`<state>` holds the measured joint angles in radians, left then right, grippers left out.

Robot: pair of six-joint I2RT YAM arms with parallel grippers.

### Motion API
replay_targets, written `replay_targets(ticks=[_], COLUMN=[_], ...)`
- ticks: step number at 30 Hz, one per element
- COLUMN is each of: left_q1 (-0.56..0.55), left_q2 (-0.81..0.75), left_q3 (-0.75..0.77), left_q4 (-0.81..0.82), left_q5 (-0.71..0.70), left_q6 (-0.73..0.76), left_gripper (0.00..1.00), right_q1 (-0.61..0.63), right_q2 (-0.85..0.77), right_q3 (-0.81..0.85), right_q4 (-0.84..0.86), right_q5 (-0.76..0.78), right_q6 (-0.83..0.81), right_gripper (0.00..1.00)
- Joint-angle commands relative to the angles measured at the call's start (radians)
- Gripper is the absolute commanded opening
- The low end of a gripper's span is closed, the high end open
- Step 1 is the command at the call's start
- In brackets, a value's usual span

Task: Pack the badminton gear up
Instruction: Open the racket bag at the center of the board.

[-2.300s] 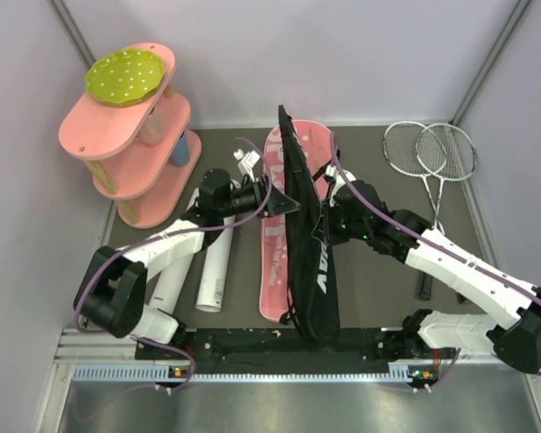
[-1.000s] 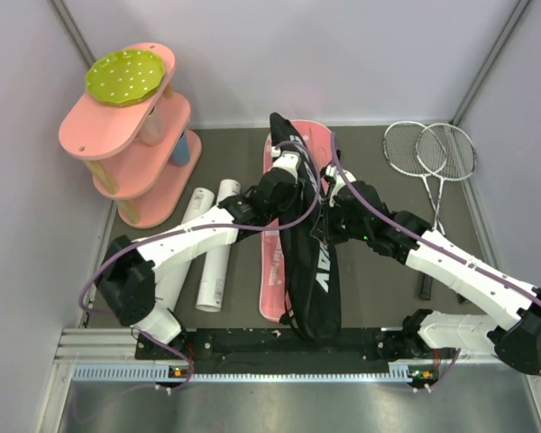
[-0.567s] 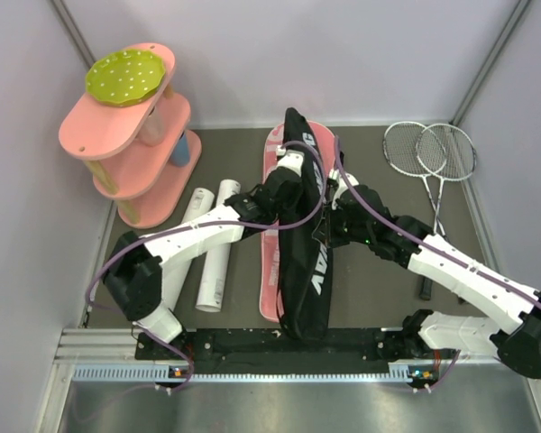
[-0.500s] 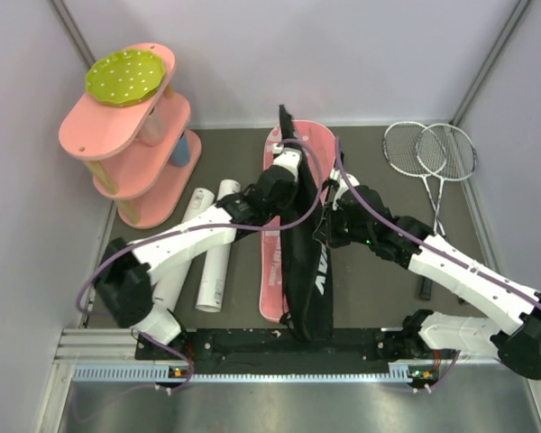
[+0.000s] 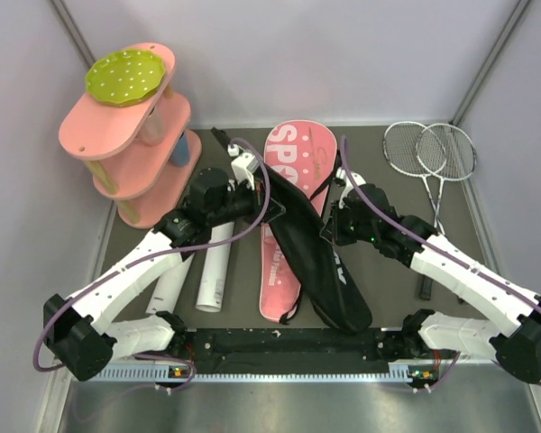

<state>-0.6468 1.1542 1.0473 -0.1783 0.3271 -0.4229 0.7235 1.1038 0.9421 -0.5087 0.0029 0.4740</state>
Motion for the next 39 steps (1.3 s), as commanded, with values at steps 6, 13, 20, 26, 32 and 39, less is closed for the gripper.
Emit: replay_targets(ticks=[6, 13, 20, 26, 32, 39], left_q1=[0.038, 0.041, 0.041, 0.041, 0.042, 0.053], left_q2=[-0.086, -0.064, 0.059, 0.101, 0.026, 0.045], left_q3=[-0.165, -0.213, -0.176, -0.095, -0.177, -0.211], left_q4=[0.016, -0.035, -0.192, -0.178, -0.023, 0.151], left_q5=[-0.006, -0.052, -0.436, -0.279, -0.086, -0.128], left_q6=[-0.067, -0.050, -0.008, -0.023, -0.082, -0.137], left_gripper=[0.00, 0.00, 0.20, 0.49, 0.55, 0.95], right_q1=[-0.091, -0.167, -0.196, -0.197, -0.197, -0.197], right_q2=[-0.061, -0.055, -0.064, -0.062, -0.065, -0.073], right_q3=[-0.029, -0.061, -0.049, -0.054, -0.058, -0.055], right_q4=[0.107, 0.212, 0.245, 0.253, 0.251, 0.251], right_q5=[-0.090, -0.179, -0.234, -0.259, -0.261, -0.271], right_q6=[0.083, 0.202, 0.261, 0.270, 0.262, 0.255], right_gripper=[0.00, 0.00, 0.00, 0.00, 0.00, 0.00])
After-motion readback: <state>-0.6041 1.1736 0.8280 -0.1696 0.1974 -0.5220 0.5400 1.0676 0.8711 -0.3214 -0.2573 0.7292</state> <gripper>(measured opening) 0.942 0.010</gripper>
